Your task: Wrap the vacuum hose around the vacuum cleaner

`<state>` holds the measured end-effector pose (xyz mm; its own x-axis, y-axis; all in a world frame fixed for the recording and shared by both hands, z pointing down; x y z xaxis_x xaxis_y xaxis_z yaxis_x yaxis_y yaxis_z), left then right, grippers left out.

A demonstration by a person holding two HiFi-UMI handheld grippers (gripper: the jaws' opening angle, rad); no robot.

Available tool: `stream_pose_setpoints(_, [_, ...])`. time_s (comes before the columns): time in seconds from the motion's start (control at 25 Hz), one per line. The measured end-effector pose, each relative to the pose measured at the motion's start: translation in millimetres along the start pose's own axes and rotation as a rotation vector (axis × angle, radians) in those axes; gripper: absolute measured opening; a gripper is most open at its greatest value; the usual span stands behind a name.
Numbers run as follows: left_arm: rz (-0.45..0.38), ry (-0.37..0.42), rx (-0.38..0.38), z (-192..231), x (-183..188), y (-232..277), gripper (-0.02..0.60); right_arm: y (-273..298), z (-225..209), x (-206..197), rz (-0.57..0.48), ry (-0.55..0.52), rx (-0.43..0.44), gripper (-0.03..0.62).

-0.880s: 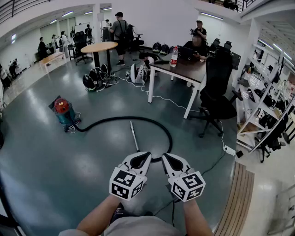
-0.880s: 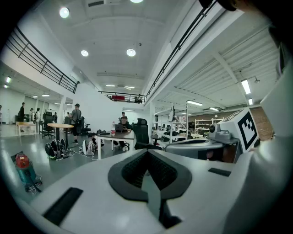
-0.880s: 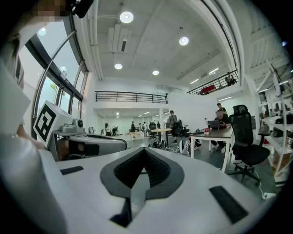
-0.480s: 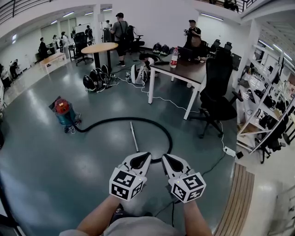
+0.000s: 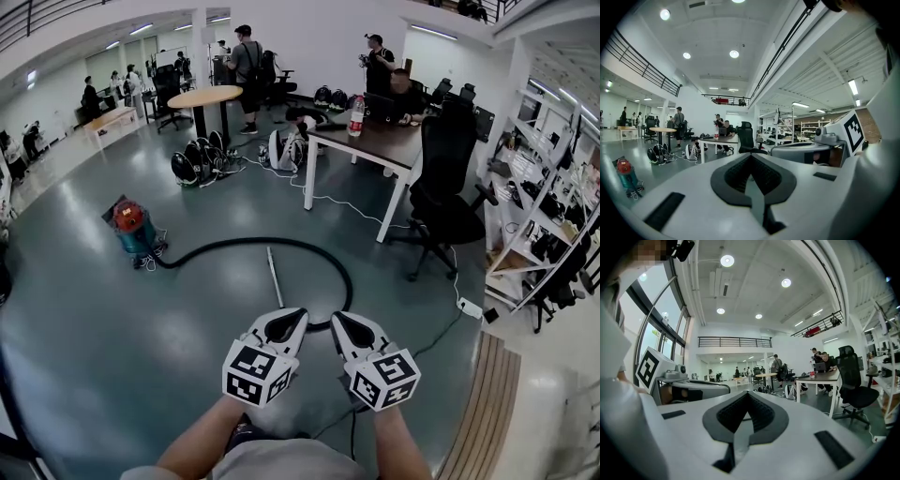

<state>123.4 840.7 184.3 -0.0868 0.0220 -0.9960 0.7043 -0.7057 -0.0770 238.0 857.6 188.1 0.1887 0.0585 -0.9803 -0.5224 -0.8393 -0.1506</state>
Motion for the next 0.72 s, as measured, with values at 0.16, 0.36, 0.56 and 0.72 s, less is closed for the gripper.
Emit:
stream_pose_setpoints(0.16, [-0.002,0.007,0.003,-1,-2,11,0.006,0,-12,0,-0.003,0.001,0.005,0.003])
stream_pose_setpoints(0.36, [0.011,0.000,0.008,10,-8,26,0.006,11,-29,-3,0.006,0.004,0.002,0.003])
stream_pose_setpoints(0.56, [0.016,-0.008,0.003,32,-15,54,0.006,35,-54,-9,0.015,0.007,-0.012,0.003])
stream_pose_setpoints(0.72, [0.021,-0.020,-0.009,61,-23,84,0.006,66,-75,-19,0.033,0.005,-0.024,0.003])
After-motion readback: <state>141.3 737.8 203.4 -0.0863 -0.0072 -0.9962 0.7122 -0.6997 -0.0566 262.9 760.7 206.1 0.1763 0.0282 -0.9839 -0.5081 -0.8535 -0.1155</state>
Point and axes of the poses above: the fingertips, and each gripper's own axes: y forward along the fingers, z to its left, x out of its top, the point moved 5 cm from there along -y, backward along the fingers, and after that the axes turned 14 degrees about -z, right-handed, at the moved point
